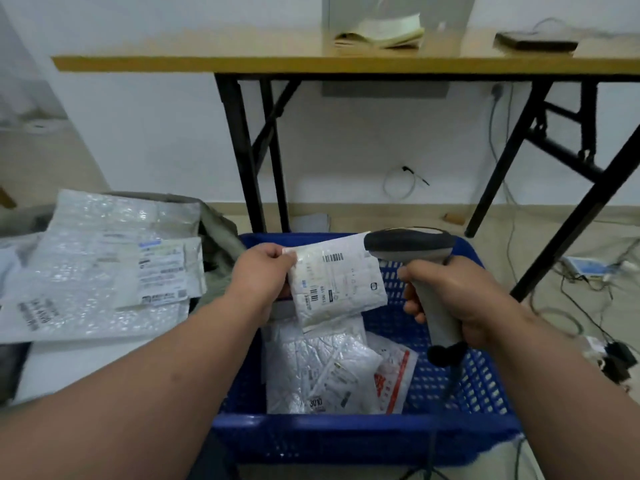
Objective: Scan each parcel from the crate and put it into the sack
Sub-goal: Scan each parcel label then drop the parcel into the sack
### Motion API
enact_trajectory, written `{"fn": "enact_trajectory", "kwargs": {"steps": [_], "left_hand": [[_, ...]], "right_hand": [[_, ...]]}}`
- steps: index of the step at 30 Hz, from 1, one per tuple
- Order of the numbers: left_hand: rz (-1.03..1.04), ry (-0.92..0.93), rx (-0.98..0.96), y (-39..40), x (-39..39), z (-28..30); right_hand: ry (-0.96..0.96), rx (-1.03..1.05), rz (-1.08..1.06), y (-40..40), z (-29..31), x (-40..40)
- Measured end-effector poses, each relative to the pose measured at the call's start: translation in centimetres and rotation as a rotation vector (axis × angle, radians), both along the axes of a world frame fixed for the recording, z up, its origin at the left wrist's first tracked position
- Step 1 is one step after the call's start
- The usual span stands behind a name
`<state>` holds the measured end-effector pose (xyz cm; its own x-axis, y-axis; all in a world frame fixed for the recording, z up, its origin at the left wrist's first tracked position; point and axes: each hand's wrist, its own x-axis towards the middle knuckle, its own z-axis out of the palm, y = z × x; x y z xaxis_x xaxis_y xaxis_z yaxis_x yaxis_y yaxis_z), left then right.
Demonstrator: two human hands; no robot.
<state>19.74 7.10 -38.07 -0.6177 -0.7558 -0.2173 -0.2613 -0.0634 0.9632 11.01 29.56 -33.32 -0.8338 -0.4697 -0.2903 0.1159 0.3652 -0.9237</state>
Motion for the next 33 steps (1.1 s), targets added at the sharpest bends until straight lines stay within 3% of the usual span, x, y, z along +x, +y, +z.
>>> {"fn": "enact_trajectory", "kwargs": {"steps": [24, 33], "left_hand": [[0.081, 0.092, 0.081, -2.1, 2.8, 0.8], [0.305, 0.158, 0.011, -6.6, 6.6, 1.5]], "right_hand": [[0.066, 0.032, 0.123, -2.5, 0.6, 2.6], [0.056, 0.028, 0.102, -5.6, -0.1, 2.6]]}}
